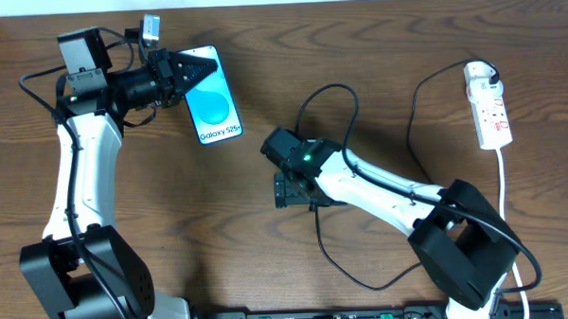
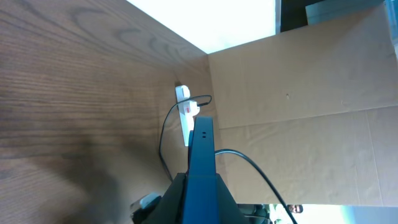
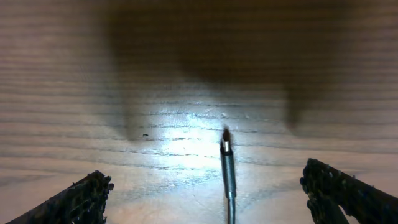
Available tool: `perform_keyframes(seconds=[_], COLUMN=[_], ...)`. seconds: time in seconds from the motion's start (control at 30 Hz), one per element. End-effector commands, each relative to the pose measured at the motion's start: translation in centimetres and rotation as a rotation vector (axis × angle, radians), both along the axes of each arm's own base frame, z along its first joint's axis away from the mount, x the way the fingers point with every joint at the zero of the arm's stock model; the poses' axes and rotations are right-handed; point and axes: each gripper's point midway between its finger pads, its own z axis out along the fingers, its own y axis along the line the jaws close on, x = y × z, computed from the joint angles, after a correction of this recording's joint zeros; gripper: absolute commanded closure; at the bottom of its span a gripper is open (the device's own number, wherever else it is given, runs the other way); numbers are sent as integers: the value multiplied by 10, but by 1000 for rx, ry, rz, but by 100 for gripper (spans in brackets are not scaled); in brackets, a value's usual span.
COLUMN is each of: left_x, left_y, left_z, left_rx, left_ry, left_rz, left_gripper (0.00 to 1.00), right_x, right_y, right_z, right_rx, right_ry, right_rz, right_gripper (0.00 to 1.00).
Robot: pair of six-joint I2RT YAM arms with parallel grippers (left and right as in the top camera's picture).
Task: Plug charger to phone and switch on socket
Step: 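Lower the right gripper and grasp the black cable's USB-C plug, then lift the plug with the right gripper toward the phone's bottom end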
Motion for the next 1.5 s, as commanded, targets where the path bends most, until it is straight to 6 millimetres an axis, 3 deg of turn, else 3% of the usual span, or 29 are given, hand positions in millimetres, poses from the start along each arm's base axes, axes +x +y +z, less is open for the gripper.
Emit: perform_keyframes(seconds=[0.0,0.23,0.43,0.87,1.1,1.23,1.47], left_x=[-6,-6,-6,-6,-5,-5,-5], left_y=[-1,-1,-1,-1,0,0,0], left_z=[9,9,9,9,8,8,8], left_rx=[-13,-12,-12,-12,-5,-5,-5], left_ry=[-26,-27,-26,-27,-25,-25,-25], left_rz=[-17,-17,-17,-16,-9,-9,-9], left_gripper=[92,93,93,93,92,93,93], right_x=[-9,-14,-18,-29,-28,-28,-27], right_y=[5,3,2,-1,-1,-1,-2], right_z=[-19,-31,-31,-31,-31,-31,-31], right_rx=[-29,-49,-51,-81,-79,-78,-75], right_ry=[48,78,96,121,119,119,123], right_rz=[-12,-9,-8,-31,-31,-31,-37], right_gripper=[2,5,37,39,69,99,99])
